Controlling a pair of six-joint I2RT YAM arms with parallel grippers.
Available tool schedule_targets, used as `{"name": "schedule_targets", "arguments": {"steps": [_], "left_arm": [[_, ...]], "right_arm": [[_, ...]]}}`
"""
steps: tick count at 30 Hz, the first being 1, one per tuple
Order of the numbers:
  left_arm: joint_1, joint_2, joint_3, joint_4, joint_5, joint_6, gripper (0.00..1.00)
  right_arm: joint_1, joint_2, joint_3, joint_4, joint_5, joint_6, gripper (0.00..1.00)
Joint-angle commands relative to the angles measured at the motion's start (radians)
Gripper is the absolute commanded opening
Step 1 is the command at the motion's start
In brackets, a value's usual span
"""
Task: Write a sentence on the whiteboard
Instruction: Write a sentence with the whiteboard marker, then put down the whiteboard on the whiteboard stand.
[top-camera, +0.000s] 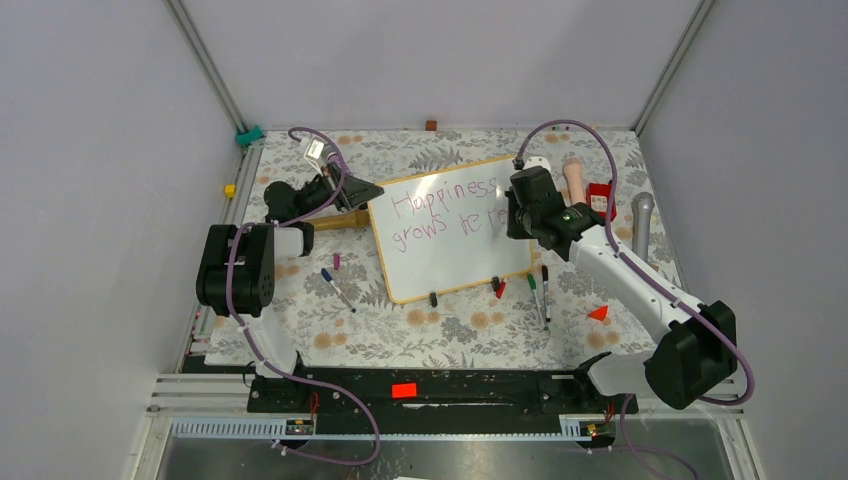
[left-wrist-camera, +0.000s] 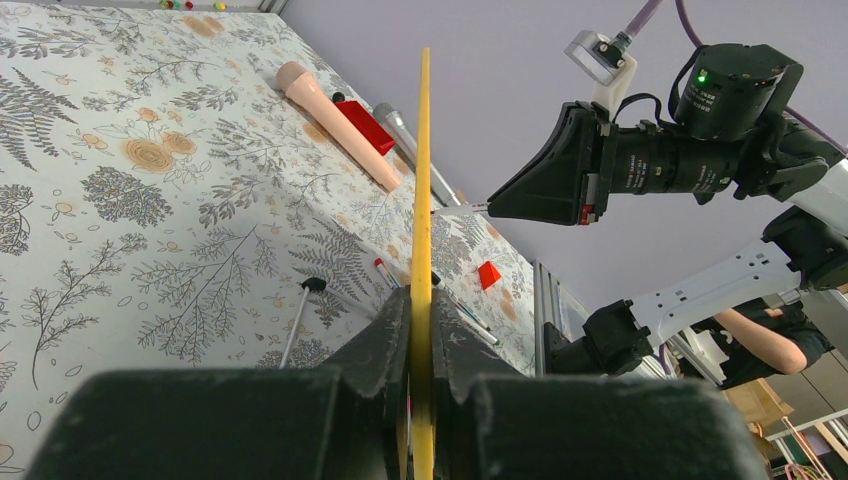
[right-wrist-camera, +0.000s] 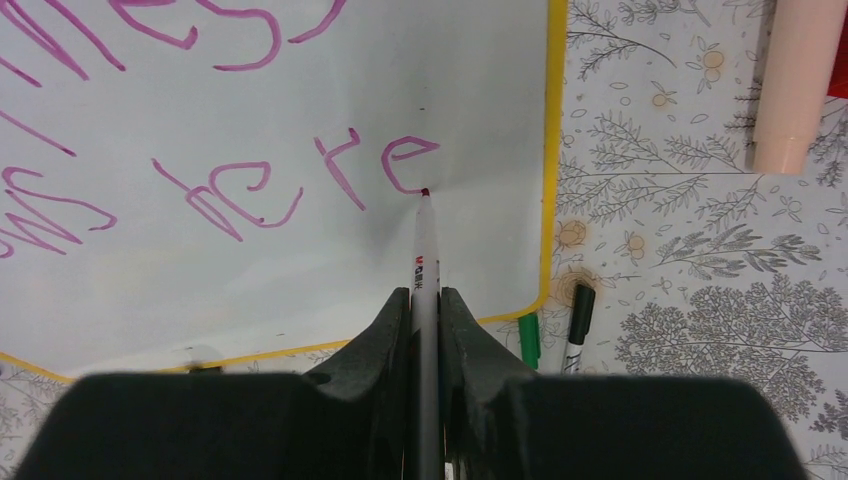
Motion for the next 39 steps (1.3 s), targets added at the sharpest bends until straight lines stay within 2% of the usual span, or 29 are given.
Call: {"name": "schedule_targets", "arguments": {"steps": [1, 7, 15, 18, 22, 31, 35, 37, 39], "left_arm": [[-0.010, -0.036, 0.009, 0.063, 0.050, 0.026, 0.00], [-0.010, -0.037, 0.008, 0.063, 0.050, 0.026, 0.00], [-0.007, -0.041, 0.011, 0.063, 0.043, 0.026, 0.00], [0.013, -0.067, -0.009, 0.062, 0.020, 0.042, 0.13], [0.051, -0.073, 0.007, 0.062, 0.040, 0.021, 0.35], [0.136, -0.160, -0.054, 0.052, 0.015, -0.001, 0.42], [0.167, -0.280, -0.149, -0.076, -0.026, 0.029, 0.45], [0.168, -0.372, -0.209, -0.223, -0.052, 0.084, 0.46], [0.168, -0.490, -0.260, -0.445, -0.089, 0.180, 0.45]], "right_arm": [[-0.008, 0.012, 0.047, -0.009, 0.082, -0.019, 0.00], [-0.014, 0.016, 0.068, 0.001, 0.085, -0.022, 0.00], [-0.014, -0.065, 0.080, -0.010, 0.034, -0.013, 0.00], [-0.015, -0.121, 0.073, -0.024, 0.016, -0.008, 0.00], [-0.014, -0.209, 0.040, -0.017, -0.005, -0.018, 0.00], [-0.014, -0.275, 0.045, -0.044, -0.032, 0.000, 0.00], [-0.014, -0.270, 0.079, -0.047, -0.049, 0.011, 0.00], [-0.013, -0.270, 0.090, -0.050, -0.056, 0.019, 0.00], [-0.014, -0.275, 0.091, -0.054, -0.073, 0.037, 0.00]]}}
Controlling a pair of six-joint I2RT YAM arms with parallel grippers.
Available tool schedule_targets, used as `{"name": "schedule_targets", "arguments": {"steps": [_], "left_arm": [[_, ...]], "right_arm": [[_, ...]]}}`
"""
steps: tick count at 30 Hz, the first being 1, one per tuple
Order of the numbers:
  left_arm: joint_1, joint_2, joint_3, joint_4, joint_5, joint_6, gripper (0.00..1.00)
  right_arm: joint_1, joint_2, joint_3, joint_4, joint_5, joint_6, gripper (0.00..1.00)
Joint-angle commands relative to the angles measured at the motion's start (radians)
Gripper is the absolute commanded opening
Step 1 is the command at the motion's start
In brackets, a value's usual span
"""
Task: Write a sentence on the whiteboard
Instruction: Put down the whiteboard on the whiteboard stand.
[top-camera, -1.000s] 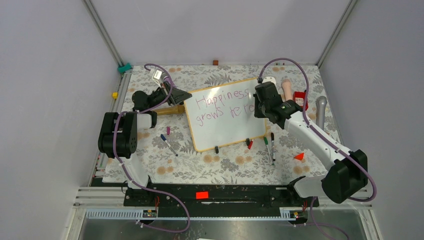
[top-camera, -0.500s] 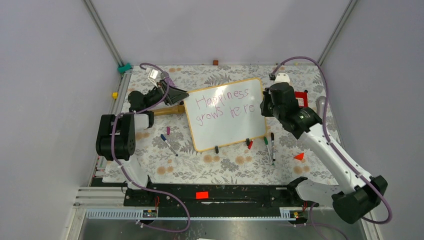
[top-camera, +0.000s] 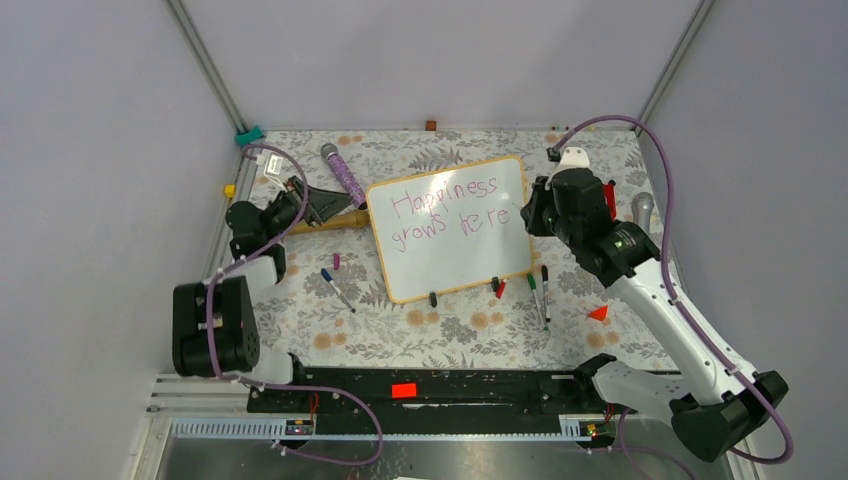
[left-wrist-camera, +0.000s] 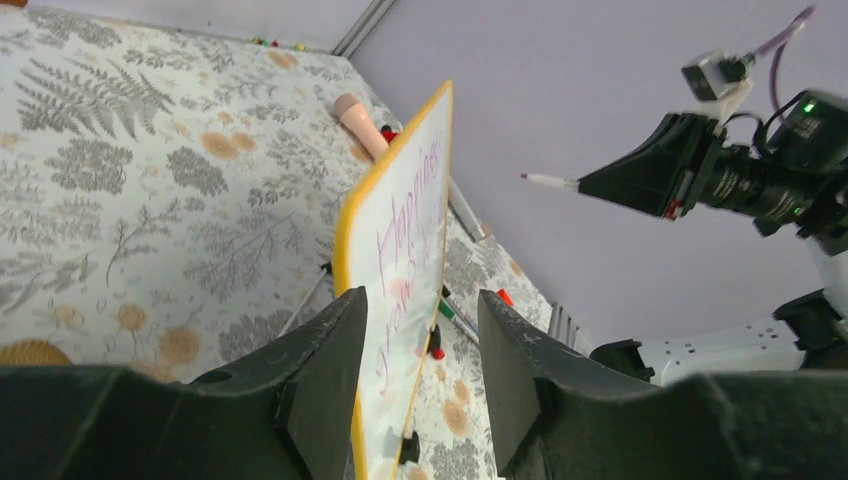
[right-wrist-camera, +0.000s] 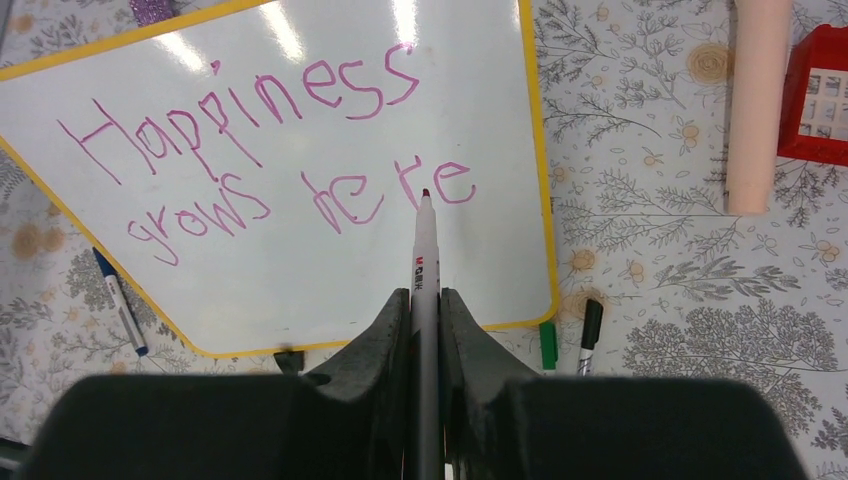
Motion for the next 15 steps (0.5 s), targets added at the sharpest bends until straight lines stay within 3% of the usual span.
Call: {"name": "schedule_targets", "arguments": {"steps": [1, 5, 7, 9, 10, 11, 12, 13, 15], "left_arm": [[-0.002, -0.256, -0.082, -0.449, -0.093, 0.214, 0.45], [-0.059, -0.454, 0.056, -1.438, -0.313, 0.615, 0.47], [-0.084, -0.486, 0.137, -1.680, -0.389, 0.757, 0.48], [-0.084, -0.499, 0.177, -1.821, -0.392, 0.842, 0.49], [-0.087, -0.509, 0.167, -1.826, -0.382, 0.850, 0.41], [-0.087, -0.523, 0.153, -1.814, -0.365, 0.827, 0.44], [-0.087, -0.541, 0.134, -1.803, -0.345, 0.783, 0.81], [-0.085, -0.565, 0.117, -1.787, -0.309, 0.743, 0.97], [-0.085, -0.587, 0.090, -1.782, -0.271, 0.715, 0.99]], "right_arm": [[-0.007, -0.013, 0.049, 0.000, -0.045, 0.042, 0.00], [-0.007, -0.030, 0.020, 0.000, -0.074, 0.090, 0.00], [-0.007, -0.035, 0.005, 0.004, -0.080, 0.105, 0.00], [-0.007, -0.038, -0.011, 0.010, -0.086, 0.120, 0.00], [-0.007, -0.038, -0.017, 0.014, -0.087, 0.127, 0.00], [-0.007, -0.040, -0.019, 0.014, -0.088, 0.134, 0.00], [-0.007, -0.040, -0.019, 0.015, -0.090, 0.140, 0.00], [-0.007, -0.040, -0.019, 0.017, -0.092, 0.144, 0.00], [-0.007, -0.041, -0.017, 0.021, -0.087, 0.143, 0.00]]}}
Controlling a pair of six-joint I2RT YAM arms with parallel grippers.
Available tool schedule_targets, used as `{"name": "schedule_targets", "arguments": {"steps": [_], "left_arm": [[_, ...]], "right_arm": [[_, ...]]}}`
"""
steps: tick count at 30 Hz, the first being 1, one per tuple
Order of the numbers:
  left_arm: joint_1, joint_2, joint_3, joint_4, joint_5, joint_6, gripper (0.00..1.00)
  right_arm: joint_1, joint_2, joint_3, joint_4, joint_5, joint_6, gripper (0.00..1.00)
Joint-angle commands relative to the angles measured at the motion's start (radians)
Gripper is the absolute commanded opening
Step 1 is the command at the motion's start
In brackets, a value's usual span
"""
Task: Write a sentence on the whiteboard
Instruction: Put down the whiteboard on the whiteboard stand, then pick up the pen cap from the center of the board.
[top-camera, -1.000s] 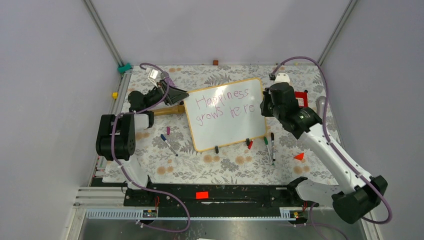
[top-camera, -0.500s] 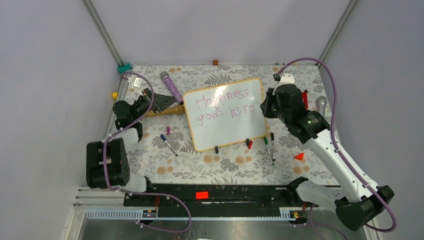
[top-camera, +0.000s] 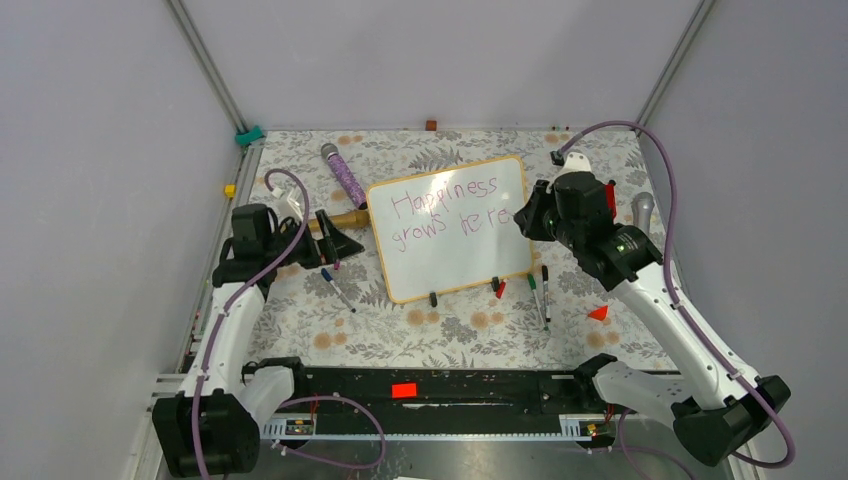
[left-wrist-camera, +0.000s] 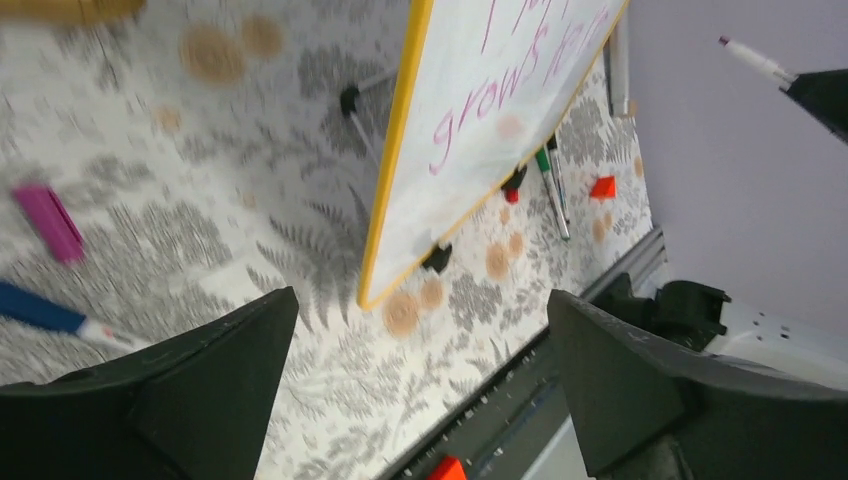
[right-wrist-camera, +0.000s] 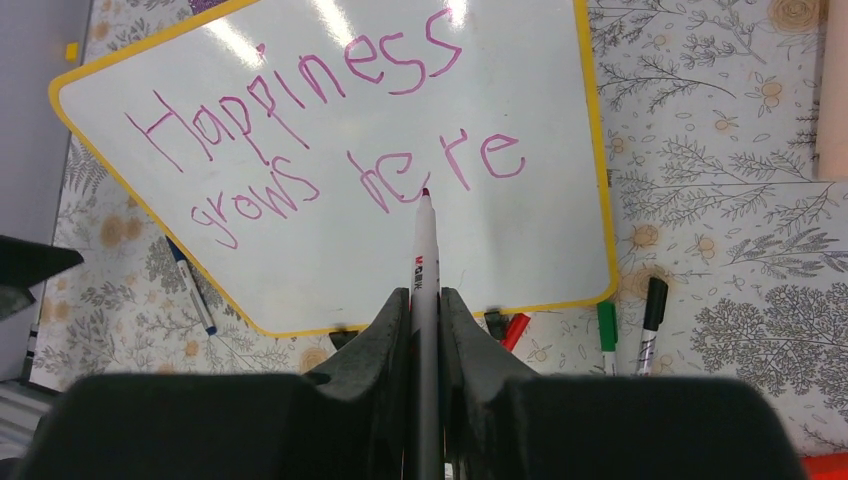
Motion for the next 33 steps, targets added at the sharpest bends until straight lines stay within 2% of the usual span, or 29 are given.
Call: {"name": "schedule_targets", "arguments": {"steps": [1, 5, 10, 19, 23, 27, 33], "left_arm": [[0.002, -0.051, -0.037, -0.173, 0.040, 0.019, 0.99], [0.015, -0.056, -0.087, -0.250, 0.013, 0.001, 0.99], [0.017, -0.058, -0.038, -0.388, -0.194, -0.020, 0.99], [0.105, -0.114, -0.003, -0.450, -0.148, 0.058, 0.99], [0.166, -0.118, -0.010, -0.431, -0.171, 0.019, 0.99], [0.223, -0.094, -0.010, -0.373, -0.123, -0.046, 0.99], [0.344, -0.086, -0.170, -0.028, 0.117, -0.345, 0.99]], "right_arm": [[-0.006, -0.021, 0.002, 0.023, -0.006, 0.025, 0.00], [-0.006, -0.034, 0.004, 0.023, 0.003, 0.018, 0.00], [-0.006, -0.094, -0.050, 0.035, 0.018, 0.038, 0.00], [-0.006, -0.155, -0.082, 0.040, 0.025, 0.001, 0.00], [-0.006, -0.193, -0.076, 0.052, 0.018, 0.002, 0.00], [-0.006, -0.203, -0.050, 0.004, -0.010, -0.003, 0.00], [-0.006, -0.281, -0.068, -0.047, 0.000, -0.029, 0.00]]}}
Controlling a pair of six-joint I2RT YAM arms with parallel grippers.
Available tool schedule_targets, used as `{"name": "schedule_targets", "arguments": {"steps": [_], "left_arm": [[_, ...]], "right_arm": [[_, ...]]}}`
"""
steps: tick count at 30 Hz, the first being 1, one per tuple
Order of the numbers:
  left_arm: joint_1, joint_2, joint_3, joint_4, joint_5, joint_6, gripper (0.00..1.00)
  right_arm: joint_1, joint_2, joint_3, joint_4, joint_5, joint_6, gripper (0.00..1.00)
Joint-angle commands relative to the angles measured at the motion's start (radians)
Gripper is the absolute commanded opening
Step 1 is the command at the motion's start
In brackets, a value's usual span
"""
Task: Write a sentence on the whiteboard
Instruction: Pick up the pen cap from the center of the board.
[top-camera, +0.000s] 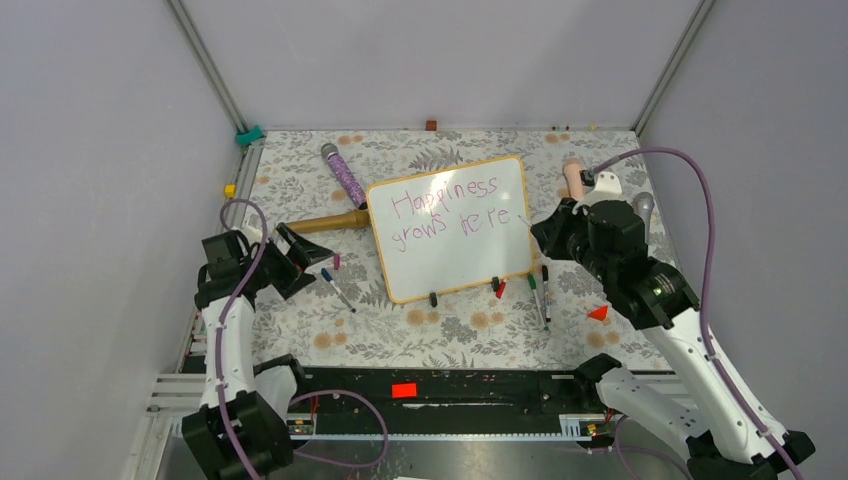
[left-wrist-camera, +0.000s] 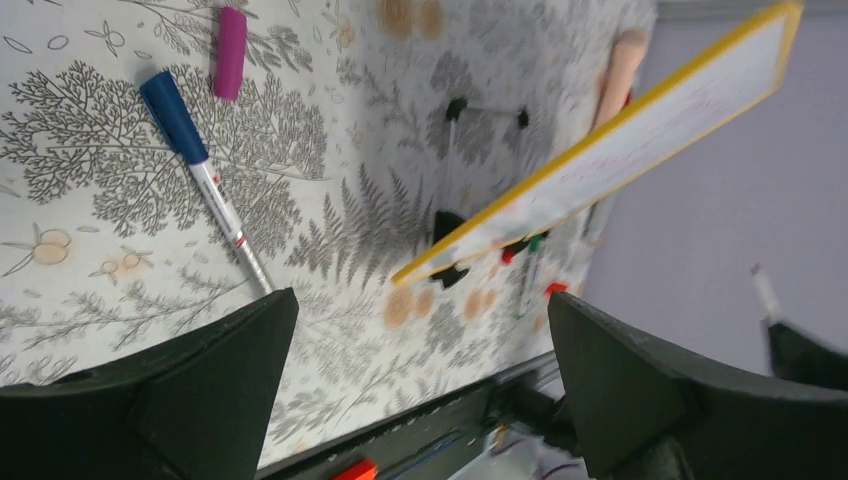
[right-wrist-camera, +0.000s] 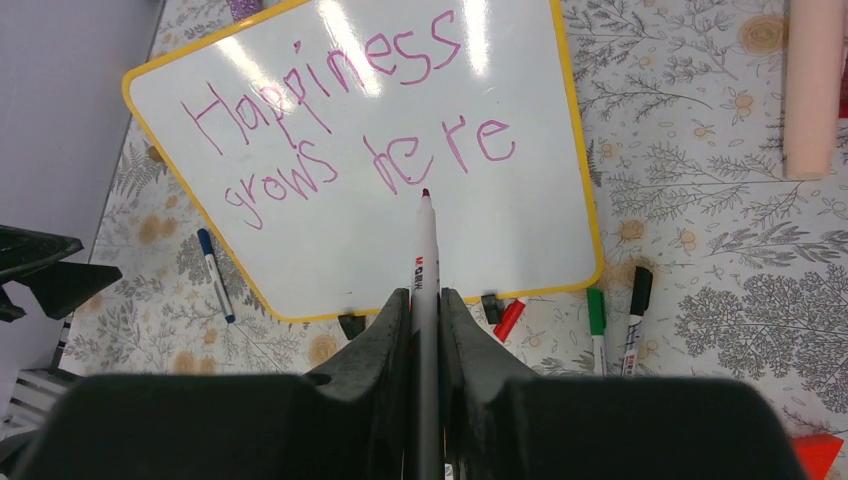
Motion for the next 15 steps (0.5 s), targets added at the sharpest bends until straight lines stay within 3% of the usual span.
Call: {"name": "schedule_targets", "arguments": {"steps": [1, 6, 8, 10, 12, 13, 14, 15], "left_arm": [[0.074, 0.008, -0.098, 0.278, 0.191, -0.222, 0.99], [0.072, 0.079, 0.048, 0.131, 0.087, -0.079, 0.99], [0.072, 0.132, 0.095, 0.160, 0.090, -0.105, 0.99], [0.074, 0.173, 0.045, 0.464, 0.229, -0.295, 0.99], [0.075, 0.197, -0.162, 1.039, 0.295, -0.695, 0.99], [0.077, 0.203, -0.229, 1.229, 0.278, -0.829, 0.99], [0.077, 0.204, -0.229, 1.178, 0.260, -0.822, 0.99], [0.072, 0.196, -0.183, 1.005, 0.243, -0.696, 0.99]], "right_arm": [[-0.005, -0.074, 0.006, -0.026, 0.005, -0.025, 0.00], [-0.005, -0.089, -0.021, -0.013, 0.006, -0.002, 0.00], [-0.005, -0.090, -0.029, -0.004, -0.002, 0.006, 0.00], [-0.005, -0.086, -0.031, 0.000, -0.014, 0.009, 0.00], [-0.005, -0.083, -0.023, -0.001, -0.018, 0.012, 0.00], [-0.005, -0.082, -0.018, -0.001, -0.018, 0.012, 0.00], [-0.006, -0.079, -0.010, 0.001, -0.014, 0.010, 0.00], [-0.005, -0.079, -0.005, 0.004, -0.011, 0.006, 0.00]]}}
